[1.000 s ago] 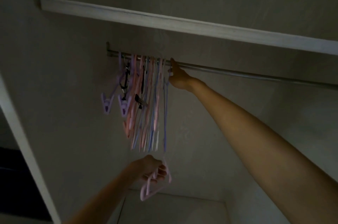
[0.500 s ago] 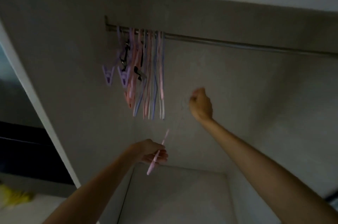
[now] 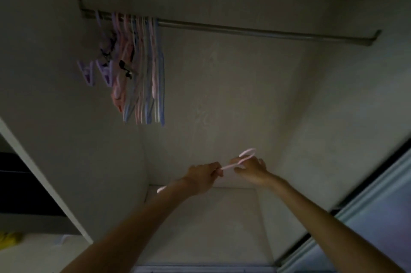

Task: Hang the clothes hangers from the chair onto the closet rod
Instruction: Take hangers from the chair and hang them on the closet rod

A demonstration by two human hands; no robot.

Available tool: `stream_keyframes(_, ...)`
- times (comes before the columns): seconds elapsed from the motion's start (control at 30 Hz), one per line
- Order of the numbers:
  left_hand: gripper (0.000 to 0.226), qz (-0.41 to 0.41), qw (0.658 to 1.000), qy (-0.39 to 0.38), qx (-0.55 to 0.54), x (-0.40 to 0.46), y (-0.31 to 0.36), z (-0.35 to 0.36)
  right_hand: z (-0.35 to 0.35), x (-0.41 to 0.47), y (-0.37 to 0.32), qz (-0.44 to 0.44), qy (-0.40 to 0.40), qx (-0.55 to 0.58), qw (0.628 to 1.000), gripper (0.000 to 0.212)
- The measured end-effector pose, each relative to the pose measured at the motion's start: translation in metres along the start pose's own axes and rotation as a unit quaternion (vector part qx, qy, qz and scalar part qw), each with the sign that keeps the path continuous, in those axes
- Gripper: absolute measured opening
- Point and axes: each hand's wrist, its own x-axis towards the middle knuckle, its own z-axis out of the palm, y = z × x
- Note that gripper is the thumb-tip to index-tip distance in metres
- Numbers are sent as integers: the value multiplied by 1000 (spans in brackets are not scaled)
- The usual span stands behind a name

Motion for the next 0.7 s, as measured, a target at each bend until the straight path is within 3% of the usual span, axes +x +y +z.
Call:
stream_keyframes(0.07, 29, 41, 998, 19, 47, 4, 4, -8, -18, -11, 17, -52, -56, 66, 995, 18)
stream_keyframes(0.17, 29, 36, 996, 33, 80, 16, 4, -19, -48, -34, 22, -64, -82, 142, 984, 25)
stream_keyframes(0.33, 26, 16, 994, 105, 10, 31, 13, -35, -82, -60, 3, -54, -134, 176, 974, 30)
stream_keyframes(0.57, 32, 21, 981, 185, -48, 52, 21, -121, -144, -23, -62, -34, 72, 239, 968, 15)
stream_keyframes(0.7, 32, 31, 961, 275, -29, 59, 19, -189, -186, 29, -121, -51, 190, 202, 959, 24)
